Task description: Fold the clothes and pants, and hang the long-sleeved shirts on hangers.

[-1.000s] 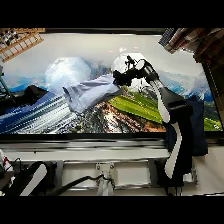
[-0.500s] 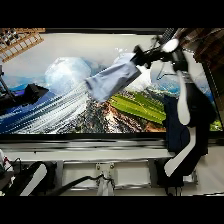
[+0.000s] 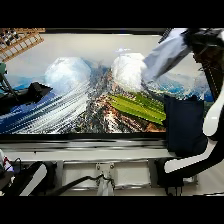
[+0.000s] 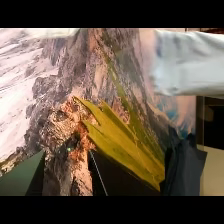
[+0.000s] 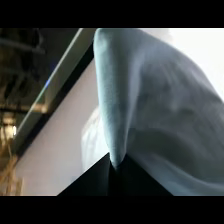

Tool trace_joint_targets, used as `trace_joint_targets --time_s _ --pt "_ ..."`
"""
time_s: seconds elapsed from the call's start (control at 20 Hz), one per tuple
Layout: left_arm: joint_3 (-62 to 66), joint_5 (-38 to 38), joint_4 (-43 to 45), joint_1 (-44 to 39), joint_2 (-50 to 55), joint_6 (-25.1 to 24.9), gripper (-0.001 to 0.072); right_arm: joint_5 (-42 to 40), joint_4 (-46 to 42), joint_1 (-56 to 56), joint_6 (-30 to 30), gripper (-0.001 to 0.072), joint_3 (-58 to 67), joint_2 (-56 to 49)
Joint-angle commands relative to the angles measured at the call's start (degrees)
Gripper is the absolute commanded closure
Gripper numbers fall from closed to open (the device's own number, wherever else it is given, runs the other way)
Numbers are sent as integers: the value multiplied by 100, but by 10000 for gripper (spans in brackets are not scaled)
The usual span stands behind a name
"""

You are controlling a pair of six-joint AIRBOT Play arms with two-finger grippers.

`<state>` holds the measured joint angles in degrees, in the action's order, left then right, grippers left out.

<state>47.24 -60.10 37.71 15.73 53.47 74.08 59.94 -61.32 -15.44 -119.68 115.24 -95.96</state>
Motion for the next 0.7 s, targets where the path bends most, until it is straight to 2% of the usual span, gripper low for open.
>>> trace_joint_targets --time_s 0.0,0.45,0.65 --pt "-2 120 -17 -111 0 -2 417 -79 -396 -396 -542 691 4 254" --pt "-2 299 -33 -122 0 -7 417 125 -2087 -411 -2905 692 -9 369" --pt "-2 459 -48 -140 0 -7 417 833 -3348 -225 -4124 692 -39 553"
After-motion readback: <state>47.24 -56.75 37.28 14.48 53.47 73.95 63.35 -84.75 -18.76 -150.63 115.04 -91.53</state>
